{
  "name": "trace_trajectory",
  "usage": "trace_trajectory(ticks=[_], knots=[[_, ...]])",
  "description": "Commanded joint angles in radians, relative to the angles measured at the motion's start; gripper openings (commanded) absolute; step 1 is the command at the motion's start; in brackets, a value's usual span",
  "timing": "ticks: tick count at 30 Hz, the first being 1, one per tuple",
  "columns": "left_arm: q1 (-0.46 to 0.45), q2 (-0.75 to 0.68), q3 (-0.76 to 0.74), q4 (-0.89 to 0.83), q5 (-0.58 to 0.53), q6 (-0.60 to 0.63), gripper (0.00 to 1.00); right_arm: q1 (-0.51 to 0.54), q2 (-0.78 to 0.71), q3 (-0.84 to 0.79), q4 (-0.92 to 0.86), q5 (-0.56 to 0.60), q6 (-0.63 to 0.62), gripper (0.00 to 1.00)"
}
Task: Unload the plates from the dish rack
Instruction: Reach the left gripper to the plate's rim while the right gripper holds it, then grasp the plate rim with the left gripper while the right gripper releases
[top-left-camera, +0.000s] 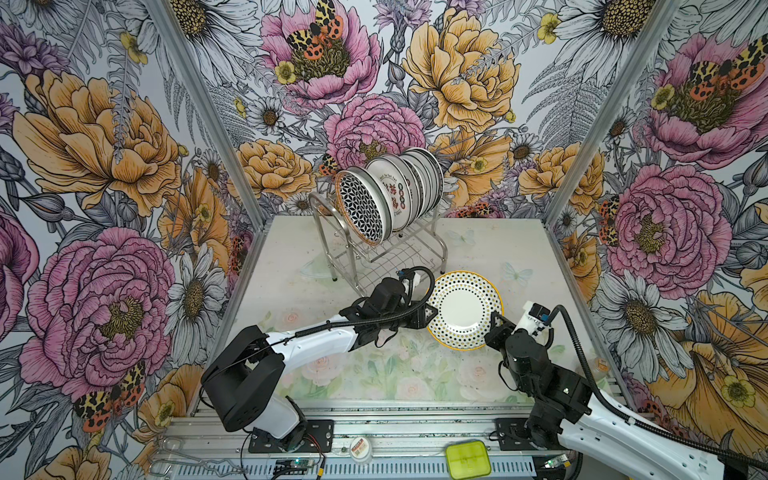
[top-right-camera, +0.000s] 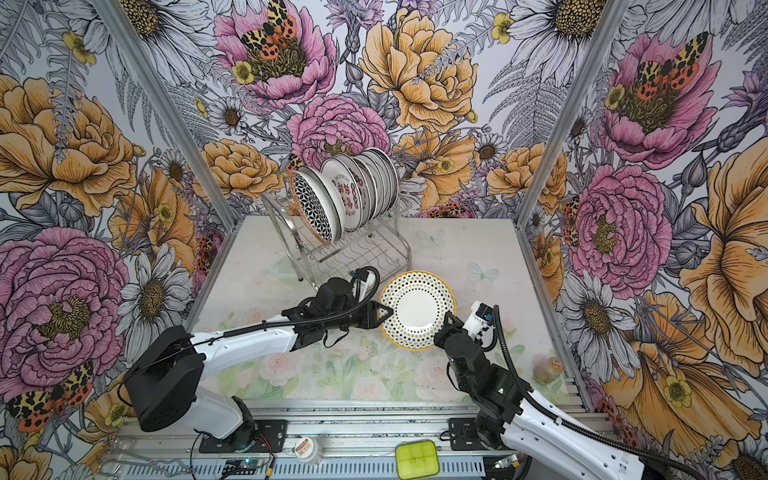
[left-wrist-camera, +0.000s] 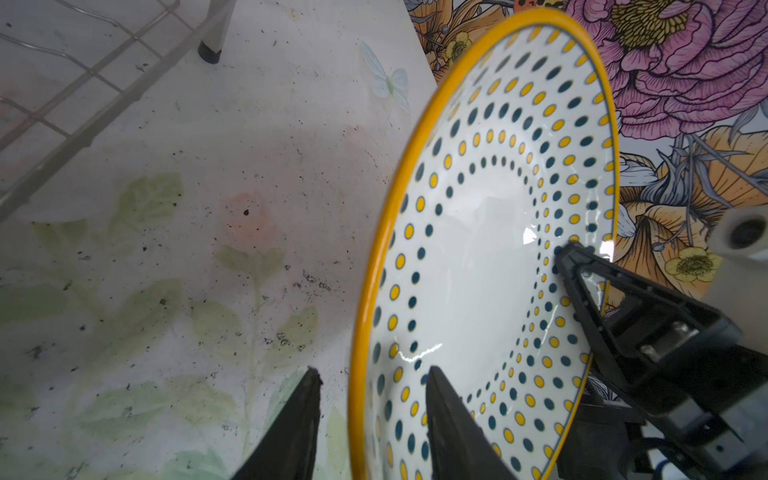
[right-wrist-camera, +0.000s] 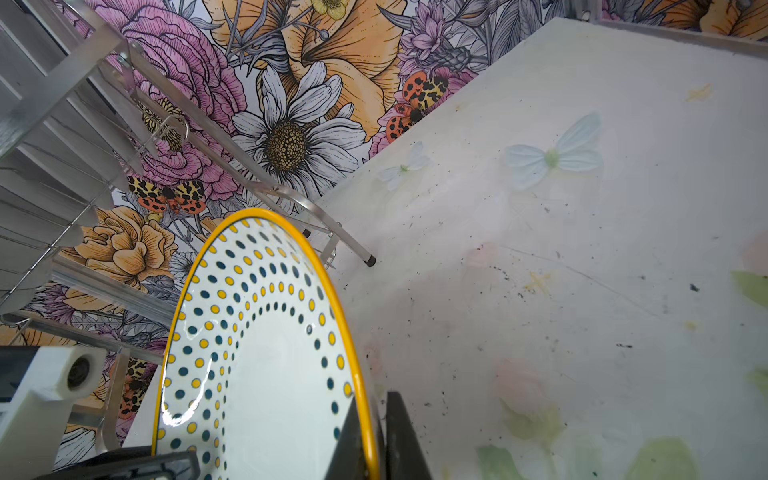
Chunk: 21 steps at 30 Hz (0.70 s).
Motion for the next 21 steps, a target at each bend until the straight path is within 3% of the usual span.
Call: trace_trajectory(ticks=[1,10,15,21], knots=[[0.005,0.011,0.027,0.035,0.037,0.005,0.35,-0.011,-0.023,0.009,0.159,-0.014,0.050,0.00],[-0.005,0.062,0.065,0.016,0.047,0.005,0.13,-0.028,-0.009,-0.005,0.181,-0.036,0.062,0.00],[-0.020,0.092,0.099,-0.012,0.038,0.015,0.01,-0.032,-0.009,-0.016,0.181,-0.033,0.071,0.11],[-0.027,0.127,0.155,-0.052,0.043,0.022,0.00,-0.039,-0.027,-0.028,0.181,-0.022,0.072,0.13]])
